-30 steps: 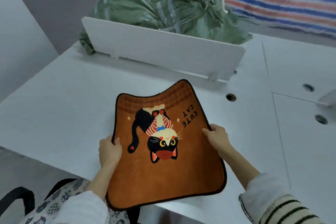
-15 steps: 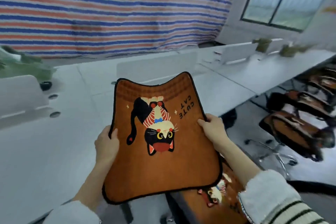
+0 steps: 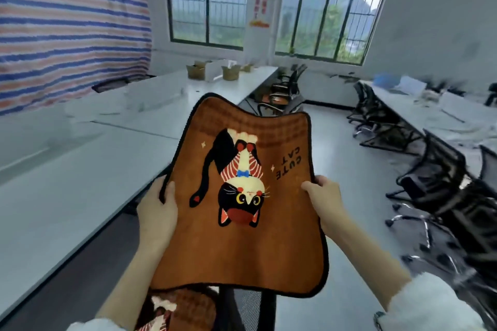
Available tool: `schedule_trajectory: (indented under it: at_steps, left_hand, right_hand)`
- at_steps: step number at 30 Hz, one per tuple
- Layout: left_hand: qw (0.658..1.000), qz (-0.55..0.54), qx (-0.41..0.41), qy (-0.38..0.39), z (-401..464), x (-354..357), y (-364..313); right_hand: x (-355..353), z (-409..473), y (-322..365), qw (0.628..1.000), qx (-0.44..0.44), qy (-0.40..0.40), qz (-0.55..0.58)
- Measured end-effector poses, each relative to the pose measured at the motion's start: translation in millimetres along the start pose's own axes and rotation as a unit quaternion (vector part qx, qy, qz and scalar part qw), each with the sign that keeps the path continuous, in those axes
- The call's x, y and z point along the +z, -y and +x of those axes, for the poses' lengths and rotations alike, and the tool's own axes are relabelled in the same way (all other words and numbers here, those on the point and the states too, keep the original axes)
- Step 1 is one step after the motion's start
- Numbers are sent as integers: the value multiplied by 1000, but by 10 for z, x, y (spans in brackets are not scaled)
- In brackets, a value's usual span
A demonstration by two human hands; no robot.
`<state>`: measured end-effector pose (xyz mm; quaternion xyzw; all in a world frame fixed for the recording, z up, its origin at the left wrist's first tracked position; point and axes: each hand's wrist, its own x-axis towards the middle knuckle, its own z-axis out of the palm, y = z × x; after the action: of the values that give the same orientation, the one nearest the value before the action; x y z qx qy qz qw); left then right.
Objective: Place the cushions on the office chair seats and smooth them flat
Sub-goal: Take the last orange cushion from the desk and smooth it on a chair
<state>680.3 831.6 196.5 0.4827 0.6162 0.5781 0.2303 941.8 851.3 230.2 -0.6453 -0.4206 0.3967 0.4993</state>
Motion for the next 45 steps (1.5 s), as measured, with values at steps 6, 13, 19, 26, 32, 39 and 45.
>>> schedule_trajectory:
  at_steps: [6,13,19,26,32,39,45]
  left_hand:
    - [1000,-21,8,20,579,1753,-262]
    - [997,25,55,58,1276,3491,-726]
    - [993,38,70,84,1755,5198,-1114]
    - [989,65,74,110,2602,6984,-1481]
    - [993,65,46,85,3662,8233,-1573]
    - [993,52,37,95,5275,9954,-1224]
    - [990,37,23,136,6689,11523,-1224]
  right_hand:
    - [-651,1550,-258,999,33,-27,34]
    - [-1577,3195,-199,996,57,-45,47]
    - [-2450,4764,-71,997,54,-41,42]
    - [-3220,6832,238,998,37,-34,28]
    - [-3319,8525,387,999,12,-13,31]
    - [-3200,10927,382,1000,15,-9,24]
    - [-3430,12814,521,998,35,-47,14]
